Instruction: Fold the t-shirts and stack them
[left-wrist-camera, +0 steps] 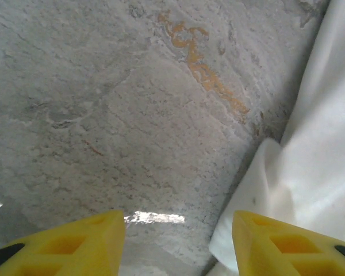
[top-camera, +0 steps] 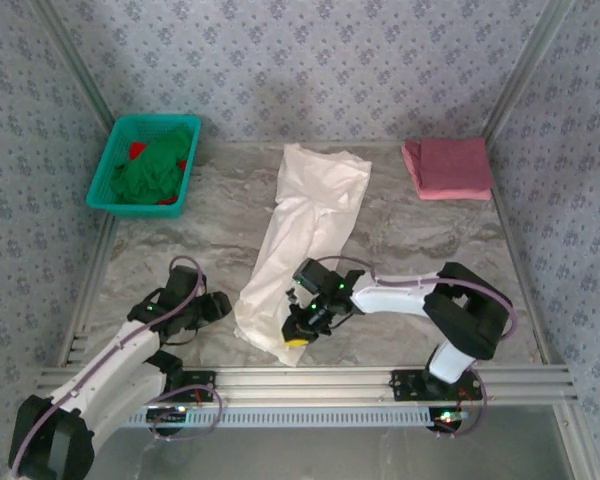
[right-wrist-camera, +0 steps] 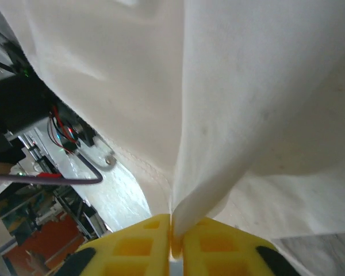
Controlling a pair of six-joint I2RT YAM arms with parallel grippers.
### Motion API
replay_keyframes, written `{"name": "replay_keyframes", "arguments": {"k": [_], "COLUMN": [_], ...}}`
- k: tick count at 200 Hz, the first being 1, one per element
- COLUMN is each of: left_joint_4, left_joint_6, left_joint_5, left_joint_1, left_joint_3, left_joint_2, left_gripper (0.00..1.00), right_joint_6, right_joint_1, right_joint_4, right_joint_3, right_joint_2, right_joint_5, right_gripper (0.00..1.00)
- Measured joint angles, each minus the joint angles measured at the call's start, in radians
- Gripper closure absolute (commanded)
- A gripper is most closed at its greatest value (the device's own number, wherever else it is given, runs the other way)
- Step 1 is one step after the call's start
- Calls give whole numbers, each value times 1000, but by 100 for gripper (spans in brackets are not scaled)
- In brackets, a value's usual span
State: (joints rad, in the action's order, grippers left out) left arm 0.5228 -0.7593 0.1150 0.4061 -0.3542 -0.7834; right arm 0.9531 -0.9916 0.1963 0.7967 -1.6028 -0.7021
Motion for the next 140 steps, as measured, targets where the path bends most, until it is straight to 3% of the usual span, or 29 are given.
{"name": "replay_keyframes", "arguments": {"k": [4,10,54,86,101,115,140], "left_joint_4": [3,5,-46,-130,-161,-184,-200], "left_joint_6": [8,17,90,135,142,143,120], "left_joint_5": [0,0,48,80,84,68,31], "left_joint_1": [0,-1,-5,42,80,103,120], "left_joint_3": [-9,-22,-138,-167,-166,-165,-151], "left_joint_2": [-9,-24,-197,-354,-431,-469,-481], "left_gripper": [45,45,41,39,37,45,48], "right_joint_6": [6,3,-84,-152,-182,-209,-233], "right_joint_1": [3,10,116,229,261,275,307], "right_joint_4": [9,22,188,261,254,244,226], "right_joint_3": [-6,-15,13,53,92,125,183], "right_joint_2": [15,43,184,216,139,47,-100], "right_joint_5": [5,12,96,212,259,293,335], "right_gripper": [54,51,49,69,73,84,90]}}
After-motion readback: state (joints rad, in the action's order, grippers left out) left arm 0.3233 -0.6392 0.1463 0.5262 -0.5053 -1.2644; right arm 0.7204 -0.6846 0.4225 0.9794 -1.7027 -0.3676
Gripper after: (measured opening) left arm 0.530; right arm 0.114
